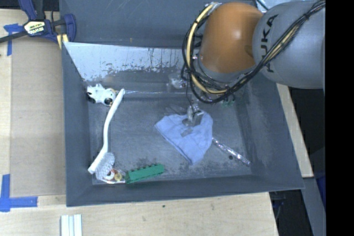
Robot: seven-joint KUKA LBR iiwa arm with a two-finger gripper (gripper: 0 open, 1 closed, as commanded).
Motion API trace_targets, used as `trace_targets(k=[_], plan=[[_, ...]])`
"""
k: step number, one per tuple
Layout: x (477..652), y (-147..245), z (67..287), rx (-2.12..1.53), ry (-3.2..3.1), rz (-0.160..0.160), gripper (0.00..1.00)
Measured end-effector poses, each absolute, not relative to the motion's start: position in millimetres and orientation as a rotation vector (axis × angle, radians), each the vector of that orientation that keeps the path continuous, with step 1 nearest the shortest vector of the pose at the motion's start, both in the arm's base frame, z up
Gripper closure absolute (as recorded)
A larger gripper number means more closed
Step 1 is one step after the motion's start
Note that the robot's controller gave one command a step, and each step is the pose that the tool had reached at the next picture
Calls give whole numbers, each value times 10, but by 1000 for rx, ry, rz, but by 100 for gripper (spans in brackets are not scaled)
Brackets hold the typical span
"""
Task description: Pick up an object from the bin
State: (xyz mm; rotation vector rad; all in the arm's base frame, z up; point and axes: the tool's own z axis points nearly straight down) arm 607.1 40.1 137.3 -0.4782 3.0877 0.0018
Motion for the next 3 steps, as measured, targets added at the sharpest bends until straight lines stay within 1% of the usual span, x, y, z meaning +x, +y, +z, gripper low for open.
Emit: trace_targets(k=[1, 2, 3], plan=[[6055, 398, 1506, -431, 3108, 3, 0], [6016, 575, 1742, -411, 3102, 1, 0], [6046, 438, 1414, -277, 3113, 2, 0]])
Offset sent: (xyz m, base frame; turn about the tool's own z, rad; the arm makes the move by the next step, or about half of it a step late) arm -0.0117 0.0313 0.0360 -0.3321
